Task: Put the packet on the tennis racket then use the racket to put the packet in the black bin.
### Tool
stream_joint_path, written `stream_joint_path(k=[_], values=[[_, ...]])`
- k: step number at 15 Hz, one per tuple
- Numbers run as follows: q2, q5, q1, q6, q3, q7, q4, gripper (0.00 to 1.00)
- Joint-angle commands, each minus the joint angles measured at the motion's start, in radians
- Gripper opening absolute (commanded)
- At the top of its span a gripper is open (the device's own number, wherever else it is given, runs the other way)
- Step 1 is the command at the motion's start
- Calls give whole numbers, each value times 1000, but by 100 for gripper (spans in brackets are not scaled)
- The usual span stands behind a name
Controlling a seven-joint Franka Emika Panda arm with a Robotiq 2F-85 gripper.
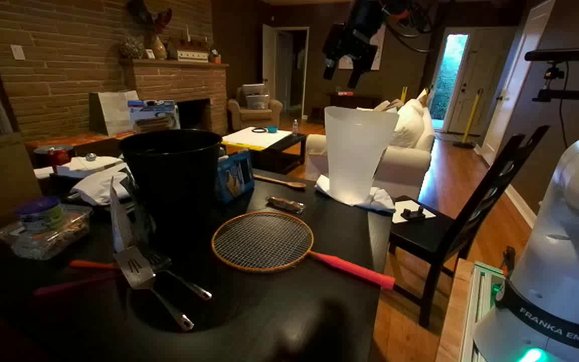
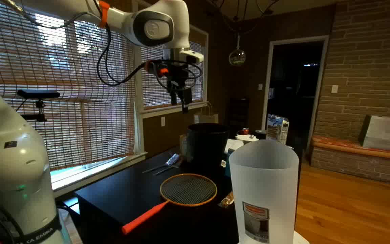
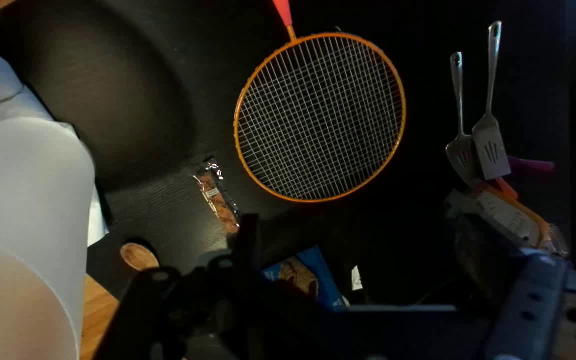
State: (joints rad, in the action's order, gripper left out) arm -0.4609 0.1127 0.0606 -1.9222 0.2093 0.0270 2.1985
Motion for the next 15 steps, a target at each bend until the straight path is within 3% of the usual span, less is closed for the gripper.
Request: stream_joint_path(k=[1, 9, 15], values=[[3, 10, 23, 4, -18, 9, -3, 100], [3, 10, 23, 4, -18, 9, -3, 100], [176, -75, 19, -52, -38, 73, -8, 100]])
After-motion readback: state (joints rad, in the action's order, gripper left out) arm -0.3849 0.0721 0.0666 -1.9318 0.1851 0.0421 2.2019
